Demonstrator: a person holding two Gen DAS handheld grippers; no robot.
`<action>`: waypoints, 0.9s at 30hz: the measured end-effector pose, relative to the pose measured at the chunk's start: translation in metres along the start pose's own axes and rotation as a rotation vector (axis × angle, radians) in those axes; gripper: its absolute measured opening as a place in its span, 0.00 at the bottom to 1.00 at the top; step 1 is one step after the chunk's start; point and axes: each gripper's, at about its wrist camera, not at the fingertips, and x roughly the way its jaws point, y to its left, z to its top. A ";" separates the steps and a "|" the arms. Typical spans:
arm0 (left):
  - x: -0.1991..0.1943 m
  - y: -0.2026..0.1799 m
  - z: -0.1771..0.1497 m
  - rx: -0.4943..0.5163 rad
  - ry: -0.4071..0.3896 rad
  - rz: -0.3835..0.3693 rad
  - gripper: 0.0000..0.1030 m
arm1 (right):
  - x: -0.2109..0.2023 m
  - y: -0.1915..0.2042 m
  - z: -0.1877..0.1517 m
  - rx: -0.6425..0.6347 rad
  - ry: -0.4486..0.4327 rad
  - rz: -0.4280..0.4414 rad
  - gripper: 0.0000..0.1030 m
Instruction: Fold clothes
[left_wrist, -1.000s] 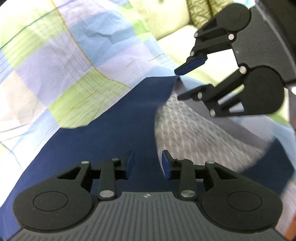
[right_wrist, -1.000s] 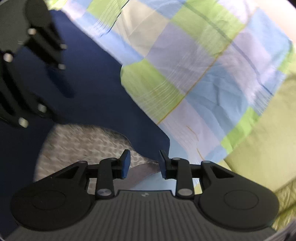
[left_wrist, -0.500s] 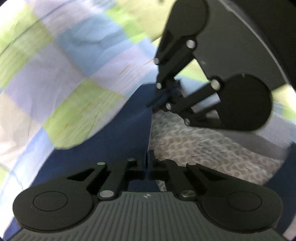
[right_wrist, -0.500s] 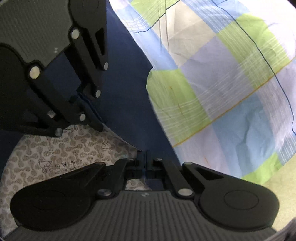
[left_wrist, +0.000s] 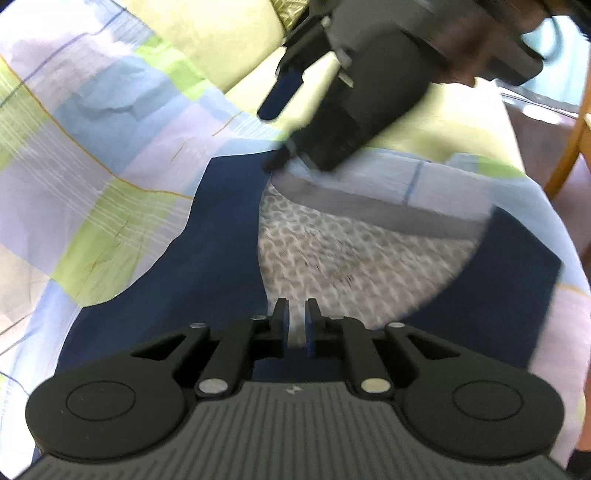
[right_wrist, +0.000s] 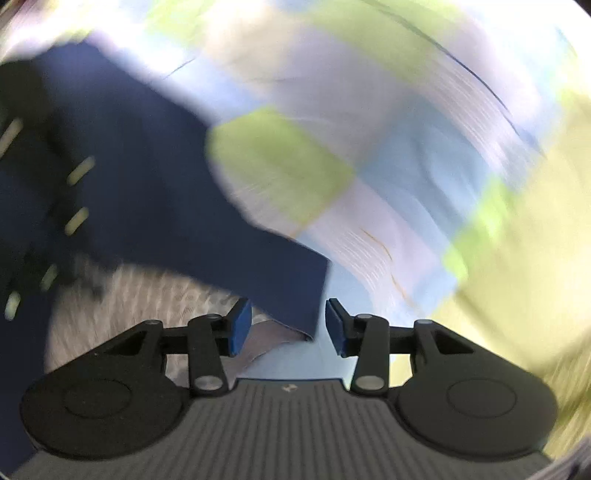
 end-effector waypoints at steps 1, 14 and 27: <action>-0.003 0.000 -0.005 -0.017 -0.008 0.017 0.15 | 0.005 -0.010 0.000 0.099 0.003 0.002 0.38; -0.055 -0.001 -0.089 -0.074 -0.001 -0.182 0.30 | -0.014 -0.013 -0.002 0.664 -0.030 -0.256 0.37; -0.179 -0.014 -0.263 -0.120 0.081 -0.196 0.34 | -0.123 0.295 -0.055 0.753 0.161 -0.264 0.41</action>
